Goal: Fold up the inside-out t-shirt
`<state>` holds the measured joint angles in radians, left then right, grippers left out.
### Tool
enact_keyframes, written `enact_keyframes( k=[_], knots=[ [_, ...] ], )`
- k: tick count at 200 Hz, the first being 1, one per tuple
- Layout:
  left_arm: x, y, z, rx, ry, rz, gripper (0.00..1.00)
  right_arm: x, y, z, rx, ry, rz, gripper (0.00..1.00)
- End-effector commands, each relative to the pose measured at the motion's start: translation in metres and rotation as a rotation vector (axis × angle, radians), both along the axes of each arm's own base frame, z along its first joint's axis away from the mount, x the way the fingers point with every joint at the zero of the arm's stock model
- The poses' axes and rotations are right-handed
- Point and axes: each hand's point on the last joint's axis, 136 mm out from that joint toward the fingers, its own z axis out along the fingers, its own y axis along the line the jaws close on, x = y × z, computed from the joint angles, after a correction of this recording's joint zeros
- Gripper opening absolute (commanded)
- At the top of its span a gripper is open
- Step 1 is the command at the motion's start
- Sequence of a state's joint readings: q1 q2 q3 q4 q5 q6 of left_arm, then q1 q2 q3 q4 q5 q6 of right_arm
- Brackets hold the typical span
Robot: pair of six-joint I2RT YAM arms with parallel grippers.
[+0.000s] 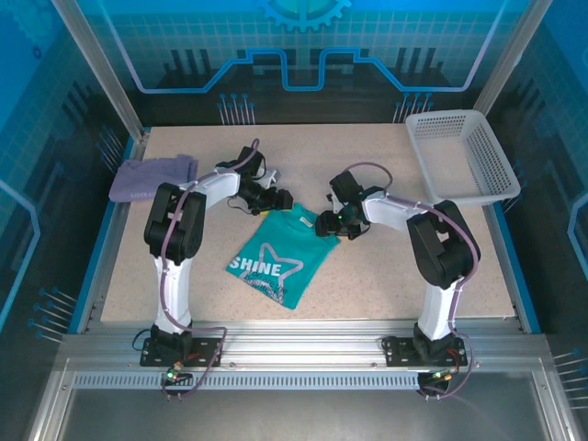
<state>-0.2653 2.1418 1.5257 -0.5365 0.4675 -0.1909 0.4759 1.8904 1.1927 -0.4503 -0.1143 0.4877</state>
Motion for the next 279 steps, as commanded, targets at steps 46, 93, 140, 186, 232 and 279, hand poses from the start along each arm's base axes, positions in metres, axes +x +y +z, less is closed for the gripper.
enact_keyframes(
  k=[46, 93, 140, 186, 232, 279],
  knots=[
    [-0.008, -0.01, -0.012, -0.061, 0.103, -0.045, 0.69, 0.009, 0.046, -0.003, 0.125, -0.021, 0.053, 0.53],
    [-0.007, -0.013, -0.017, -0.083, 0.128, -0.039, 0.43, 0.017, 0.048, 0.001, 0.126, -0.045, 0.044, 0.39],
    [-0.004, -0.013, -0.013, -0.113, 0.129, -0.02, 0.13, 0.03, 0.049, 0.015, 0.137, -0.102, 0.037, 0.27],
    [0.015, 0.001, 0.019, -0.206, 0.028, 0.087, 0.0, 0.043, 0.034, 0.033, 0.125, -0.153, 0.038, 0.16],
    [0.037, -0.002, 0.076, -0.374, -0.127, 0.17, 0.0, 0.062, 0.017, 0.073, 0.121, -0.265, 0.074, 0.05],
    [0.076, -0.003, 0.141, -0.452, -0.311, 0.227, 0.0, 0.114, -0.003, 0.147, 0.149, -0.461, 0.09, 0.01]
  ],
)
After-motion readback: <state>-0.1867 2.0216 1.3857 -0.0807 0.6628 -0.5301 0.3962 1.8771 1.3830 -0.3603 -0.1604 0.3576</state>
